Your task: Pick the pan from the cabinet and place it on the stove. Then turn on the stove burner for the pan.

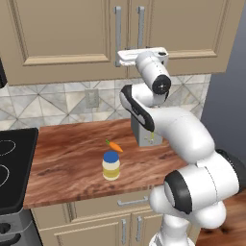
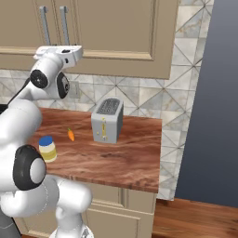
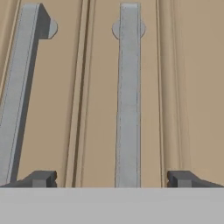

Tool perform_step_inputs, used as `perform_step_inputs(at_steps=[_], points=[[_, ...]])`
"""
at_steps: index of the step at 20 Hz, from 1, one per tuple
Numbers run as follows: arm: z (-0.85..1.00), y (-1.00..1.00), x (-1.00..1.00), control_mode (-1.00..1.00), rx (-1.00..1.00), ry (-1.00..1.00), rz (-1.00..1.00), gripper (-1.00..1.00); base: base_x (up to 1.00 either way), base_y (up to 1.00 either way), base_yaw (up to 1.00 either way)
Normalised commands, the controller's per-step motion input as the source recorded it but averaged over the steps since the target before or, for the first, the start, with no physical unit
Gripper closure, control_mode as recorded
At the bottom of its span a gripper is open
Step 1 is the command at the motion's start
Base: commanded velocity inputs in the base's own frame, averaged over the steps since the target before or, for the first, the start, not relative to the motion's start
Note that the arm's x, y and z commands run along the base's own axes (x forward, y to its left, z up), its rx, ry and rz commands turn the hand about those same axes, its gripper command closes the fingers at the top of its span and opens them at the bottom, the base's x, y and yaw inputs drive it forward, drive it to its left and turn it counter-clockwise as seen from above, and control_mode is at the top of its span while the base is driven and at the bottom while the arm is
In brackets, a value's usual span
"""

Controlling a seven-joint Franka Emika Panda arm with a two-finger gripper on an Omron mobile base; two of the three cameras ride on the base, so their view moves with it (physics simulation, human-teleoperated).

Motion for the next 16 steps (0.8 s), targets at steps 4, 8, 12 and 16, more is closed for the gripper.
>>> perform_step_inputs(at_steps=[4, 8, 12, 16], points=[[0.00, 0.07, 0.20, -1.00, 0.00, 0.00, 0.00, -1.00, 0.00, 0.00, 0.00], [-0.01, 0.00, 0.23, -1.00, 0.00, 0.00, 0.00, -1.00, 0.00, 0.00, 0.00], [-0.07, 0.00, 0.27, -1.00, 0.00, 0.00, 0.00, 1.00, 0.00, 0.00, 0.00], [-0.07, 0.04, 0.29, -1.00, 0.00, 0.00, 0.00, 1.00, 0.00, 0.00, 0.00]])
